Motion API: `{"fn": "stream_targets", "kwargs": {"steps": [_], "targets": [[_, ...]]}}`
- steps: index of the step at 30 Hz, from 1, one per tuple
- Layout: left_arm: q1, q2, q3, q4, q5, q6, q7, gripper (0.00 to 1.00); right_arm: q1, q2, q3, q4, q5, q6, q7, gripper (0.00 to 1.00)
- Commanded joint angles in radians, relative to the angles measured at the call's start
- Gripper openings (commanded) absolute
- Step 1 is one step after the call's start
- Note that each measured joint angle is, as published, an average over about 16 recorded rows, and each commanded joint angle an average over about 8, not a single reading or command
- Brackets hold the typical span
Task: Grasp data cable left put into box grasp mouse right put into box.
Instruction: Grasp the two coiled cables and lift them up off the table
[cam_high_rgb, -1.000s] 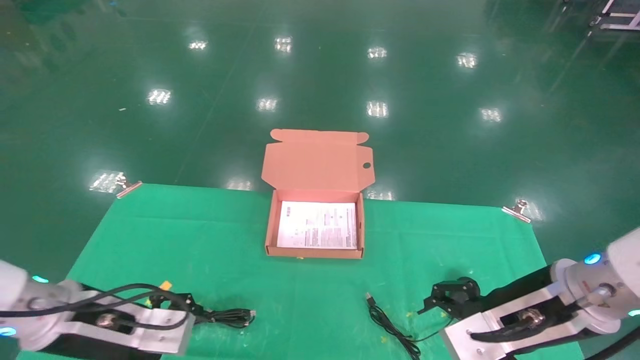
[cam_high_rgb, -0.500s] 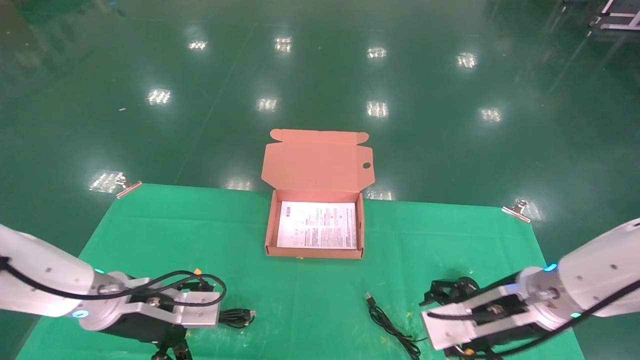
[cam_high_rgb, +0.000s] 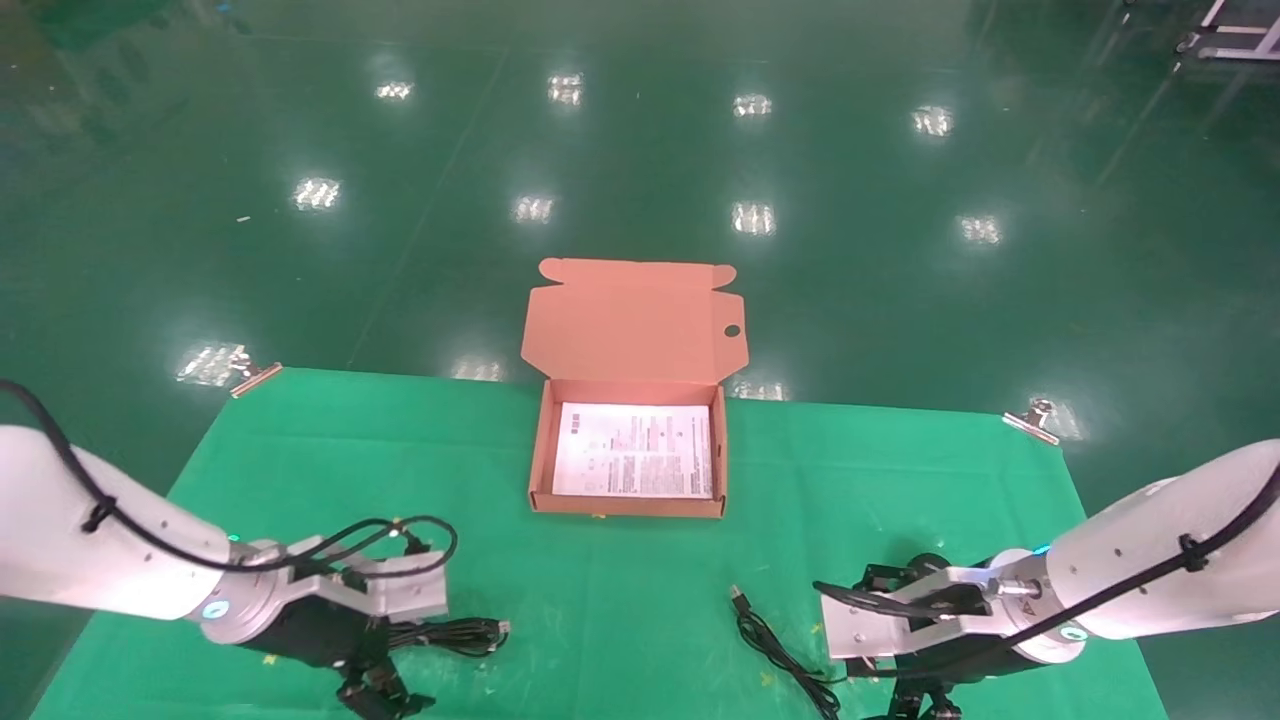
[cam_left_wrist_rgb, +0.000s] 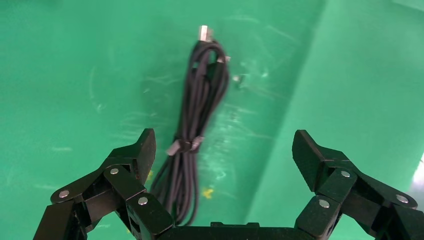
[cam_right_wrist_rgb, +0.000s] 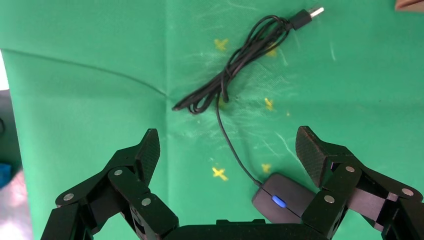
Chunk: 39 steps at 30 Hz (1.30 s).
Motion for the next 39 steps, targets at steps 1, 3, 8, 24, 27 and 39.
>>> {"fn": "stream_targets", "kwargs": {"steps": [1, 3, 8, 24, 27, 39], "targets": [[-0.005, 0.015, -0.005, 0.053, -0.008, -0.013, 0.013, 1.00, -0.005, -0.018, -0.002, -0.034, -0.007, 0.013, 0.008, 1.00], [-0.011, 0.029, -0.010, 0.103, -0.015, -0.024, 0.031, 1.00, -0.007, -0.038, -0.003, -0.070, -0.009, 0.025, 0.006, 1.00], [-0.031, 0.066, -0.012, 0.214, -0.020, -0.047, 0.088, 1.00, -0.011, -0.088, -0.003, -0.162, -0.003, 0.050, -0.013, 1.00], [-0.084, 0.140, -0.010, 0.444, -0.020, -0.085, 0.226, 1.00, -0.009, -0.246, -0.009, -0.440, 0.007, 0.112, -0.115, 1.00], [-0.091, 0.147, -0.011, 0.472, -0.021, -0.091, 0.248, 0.87, -0.007, -0.267, -0.012, -0.482, 0.005, 0.120, -0.140, 1.00], [-0.100, 0.156, -0.008, 0.530, -0.018, -0.107, 0.289, 0.00, -0.006, -0.303, -0.020, -0.560, -0.008, 0.148, -0.178, 0.00]]}}
